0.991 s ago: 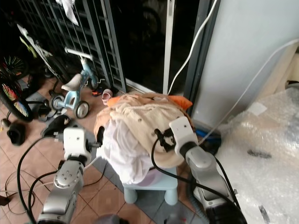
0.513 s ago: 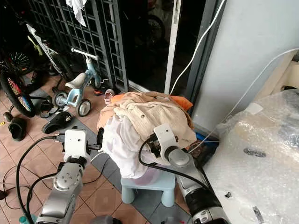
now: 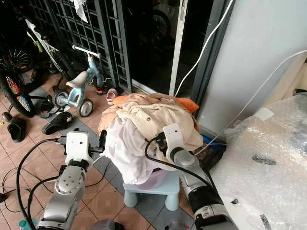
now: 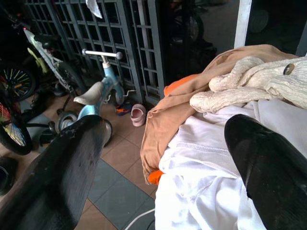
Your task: Clothes washing
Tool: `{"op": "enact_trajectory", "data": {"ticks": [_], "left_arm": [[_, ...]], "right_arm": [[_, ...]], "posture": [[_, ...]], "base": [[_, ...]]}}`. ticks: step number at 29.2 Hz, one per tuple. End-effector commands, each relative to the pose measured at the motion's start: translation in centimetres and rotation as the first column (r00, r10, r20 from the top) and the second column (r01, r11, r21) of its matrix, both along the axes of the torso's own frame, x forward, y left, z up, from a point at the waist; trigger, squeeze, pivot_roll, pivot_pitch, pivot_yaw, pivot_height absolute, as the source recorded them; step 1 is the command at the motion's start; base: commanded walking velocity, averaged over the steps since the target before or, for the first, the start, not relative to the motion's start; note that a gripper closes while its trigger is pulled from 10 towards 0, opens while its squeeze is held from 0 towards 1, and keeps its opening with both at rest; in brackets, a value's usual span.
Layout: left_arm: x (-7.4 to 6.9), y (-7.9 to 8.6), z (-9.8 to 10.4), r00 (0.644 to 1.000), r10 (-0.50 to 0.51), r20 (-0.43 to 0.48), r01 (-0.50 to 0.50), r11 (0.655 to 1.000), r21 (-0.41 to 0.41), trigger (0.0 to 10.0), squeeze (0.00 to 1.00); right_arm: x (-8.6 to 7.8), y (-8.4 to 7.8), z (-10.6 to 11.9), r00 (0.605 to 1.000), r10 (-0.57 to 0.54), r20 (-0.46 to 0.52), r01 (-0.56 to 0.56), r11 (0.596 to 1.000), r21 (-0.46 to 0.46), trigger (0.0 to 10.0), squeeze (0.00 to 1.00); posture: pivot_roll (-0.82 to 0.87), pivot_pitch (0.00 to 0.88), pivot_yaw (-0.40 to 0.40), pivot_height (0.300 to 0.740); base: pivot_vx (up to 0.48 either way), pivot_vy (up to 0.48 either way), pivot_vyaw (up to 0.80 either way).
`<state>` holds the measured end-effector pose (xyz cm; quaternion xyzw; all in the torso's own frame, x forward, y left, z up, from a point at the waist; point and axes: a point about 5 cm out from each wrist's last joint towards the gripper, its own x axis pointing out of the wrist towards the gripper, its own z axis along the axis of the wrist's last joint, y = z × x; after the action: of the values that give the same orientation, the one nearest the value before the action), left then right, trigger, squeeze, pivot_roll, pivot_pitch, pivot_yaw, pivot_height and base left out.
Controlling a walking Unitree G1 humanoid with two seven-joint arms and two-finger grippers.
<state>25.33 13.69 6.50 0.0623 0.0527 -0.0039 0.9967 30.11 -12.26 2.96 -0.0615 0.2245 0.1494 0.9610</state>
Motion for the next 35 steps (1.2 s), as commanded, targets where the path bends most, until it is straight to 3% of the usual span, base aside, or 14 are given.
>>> {"op": "enact_trajectory", "data": {"ticks": [1,9,13,14,24,27,29,33,34,35], "left_arm": [[0.1,0.0,-0.1,1.0,0.002,-0.005,-0.002,1.0,0.002,10.0,0.0],[0.3,0.1,-0.2,1.0,0.001,-0.009,-0.001,1.0,-0.001,10.0,0.0],[0.6,0.2,-0.4,0.999,0.036,-0.03,-0.037,0.999,-0.038,10.0,0.0],[0.6,-0.3,-0.4,0.999,0.006,-0.049,-0.01,0.996,-0.087,10.0,0.0],[0.5,-0.3,-0.5,1.0,0.02,-0.021,-0.02,1.0,0.011,10.0,0.0],[0.9,-0.5,-0.2,1.0,0.013,-0.003,-0.013,1.0,0.013,10.0,0.0],[1.0,-0.7,-0.1,1.0,0.005,-0.001,-0.005,1.0,0.004,10.0,0.0],[1.1,-0.9,-0.1,1.0,-0.006,0.003,0.006,1.0,0.009,10.0,0.0],[1.1,-0.8,0.0,1.0,-0.006,0.003,0.006,1.0,0.012,10.0,0.0],[1.2,-0.8,-0.1,1.0,-0.005,0.002,0.005,1.0,0.014,10.0,0.0]], "right_arm": [[0.3,-0.4,0.0,1.0,-0.029,-0.005,0.03,0.999,0.019,0.0,0.0],[0.5,0.0,0.7,0.998,-0.044,0.033,0.04,0.992,0.121,0.0,0.0],[0.9,-0.6,2.7,0.986,-0.055,0.156,0.036,0.992,0.124,0.0,0.0],[1.0,-0.9,3.4,0.98,-0.061,0.19,0.036,0.991,0.131,0.0,0.0],[-0.7,-3.9,8.4,0.872,-0.153,0.466,0.072,0.98,0.186,0.0,0.0],[-1.2,-3.6,10.6,0.82,-0.123,0.559,0.032,0.985,0.17,0.0,0.0],[-1.3,-3.1,11.2,0.809,-0.097,0.58,0.003,0.987,0.162,0.0,0.0],[-1.6,-2.1,10.9,0.824,-0.064,0.563,-0.048,0.982,0.183,0.0,0.0],[-1.8,-1.2,10.5,0.842,-0.01,0.539,-0.109,0.976,0.19,1.8,0.0],[-2.1,-0.6,10.0,0.855,0.036,0.517,-0.149,0.973,0.178,6.1,0.0]], "posture": [[-0.03,0.0,0.035,0.74],[-0.04,0.0,0.046,0.74],[-0.03,0.0,0.035,0.74],[-0.04,0.0,0.036,0.74],[-0.06,0.0,0.046,0.74],[-0.07,0.0,0.054,0.74],[-0.08,0.0,0.059,0.74],[-0.07,0.0,0.061,0.74],[-0.06,0.0,0.059,0.74],[-0.06,0.0,0.059,0.74]], "base": [[0.0,0.0,0.0],[0.0,0.0,0.0],[0.0,0.0,0.0],[0.0,0.0,0.0],[0.0,0.0,0.0],[0.0,0.0,0.0],[0.0,0.0,0.0],[0.0,0.0,0.0],[0.0,0.0,0.0],[0.0,0.0,0.0]]}}
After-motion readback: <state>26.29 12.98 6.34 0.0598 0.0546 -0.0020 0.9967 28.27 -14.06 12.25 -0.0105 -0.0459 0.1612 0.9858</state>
